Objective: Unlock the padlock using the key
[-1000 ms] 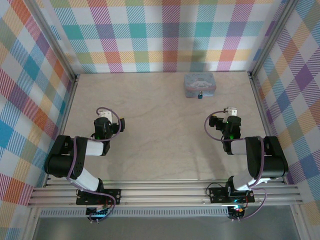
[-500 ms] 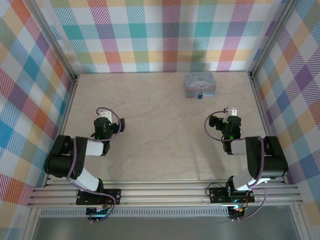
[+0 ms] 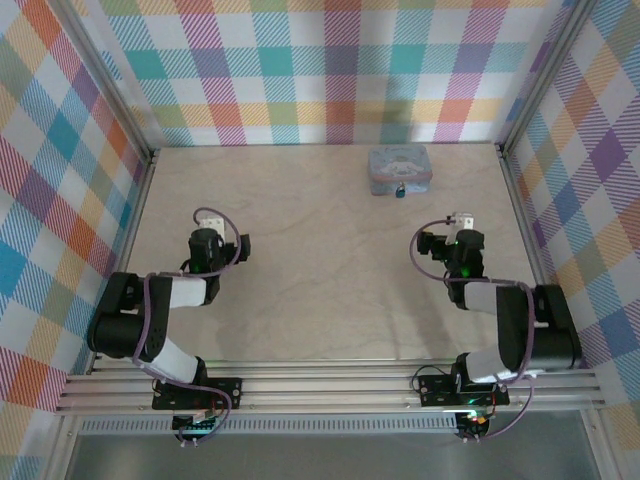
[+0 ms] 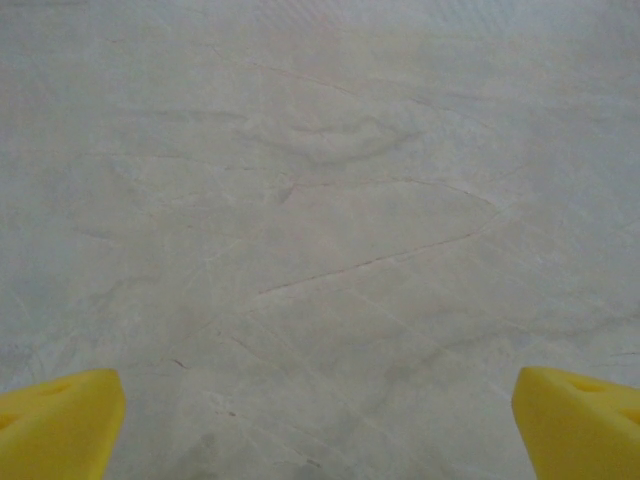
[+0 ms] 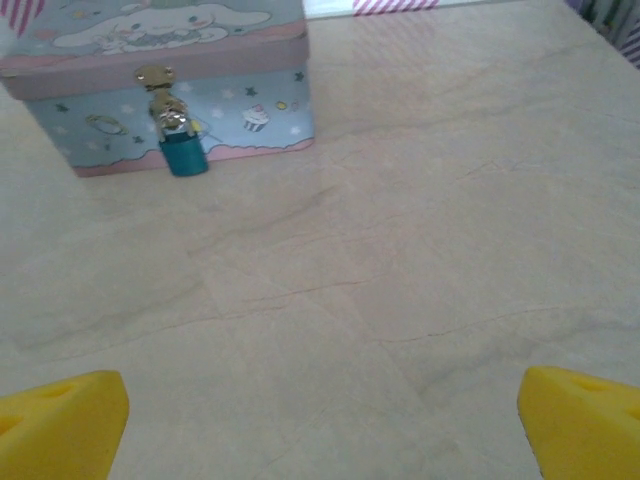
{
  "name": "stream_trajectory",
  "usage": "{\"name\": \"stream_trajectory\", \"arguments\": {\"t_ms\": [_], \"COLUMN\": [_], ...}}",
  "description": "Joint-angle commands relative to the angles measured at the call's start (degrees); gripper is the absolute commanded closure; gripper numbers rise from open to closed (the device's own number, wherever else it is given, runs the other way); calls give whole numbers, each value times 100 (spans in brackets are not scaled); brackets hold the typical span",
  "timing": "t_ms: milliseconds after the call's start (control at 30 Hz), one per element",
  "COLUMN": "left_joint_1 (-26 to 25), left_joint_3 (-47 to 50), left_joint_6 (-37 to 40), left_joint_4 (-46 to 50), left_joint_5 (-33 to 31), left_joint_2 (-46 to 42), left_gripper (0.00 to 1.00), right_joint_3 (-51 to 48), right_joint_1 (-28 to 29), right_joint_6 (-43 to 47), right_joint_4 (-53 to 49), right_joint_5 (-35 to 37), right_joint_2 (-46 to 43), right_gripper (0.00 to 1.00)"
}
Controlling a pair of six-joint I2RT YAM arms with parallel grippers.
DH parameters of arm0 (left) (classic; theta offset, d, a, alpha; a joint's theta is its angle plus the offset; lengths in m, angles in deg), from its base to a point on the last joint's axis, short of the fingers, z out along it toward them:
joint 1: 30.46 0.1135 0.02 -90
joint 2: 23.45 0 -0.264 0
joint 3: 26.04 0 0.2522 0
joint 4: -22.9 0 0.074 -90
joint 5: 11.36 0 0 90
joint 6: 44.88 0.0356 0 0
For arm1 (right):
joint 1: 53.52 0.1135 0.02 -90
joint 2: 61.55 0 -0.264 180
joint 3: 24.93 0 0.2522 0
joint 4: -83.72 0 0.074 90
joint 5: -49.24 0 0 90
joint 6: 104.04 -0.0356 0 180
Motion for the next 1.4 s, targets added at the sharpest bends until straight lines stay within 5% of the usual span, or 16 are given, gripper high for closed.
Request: {"name": "stream_trajectory", "arguments": {"t_ms": [0, 200, 400, 633, 867, 1067, 1367], "left_joint_1": [84, 74, -101, -937, -1279, -1287, -1283], "left_joint_3": [-796, -1420, -2021, -2248, -2275, -2350, -2549], "left_joint_6": [-180, -1827, -3180, -3428, -3395, -3274, -3269], "left_joint_4": [1613, 2826, 3700, 4373, 4440, 4663, 5013], "left_joint_5": [209, 1199, 2324, 1963, 1827, 1731, 1575], "left_joint_2": [-562, -985, -634, -507, -358, -181, -61], "left_gripper": [4, 10, 20, 20, 20, 19, 17], "right_joint_3": [935, 3578, 6258, 8871, 10260, 10098, 7852], "right_joint_1": [-8, 64, 737, 1203, 1459, 1790, 2585], "right_joint_6": [-94, -1219, -1368, -1415, -1156, -766, -1361], "right_joint_4": [-1816, -4921, -6286, -7324, -7769, -8002, -7213], "right_joint_5": [-377, -512, -1, 85, -229, -687, -1216], "right_joint_2": [-665, 430, 2311, 4306, 5532, 5723, 4401], "right_gripper": [0, 16, 19, 29, 34, 46, 45]}}
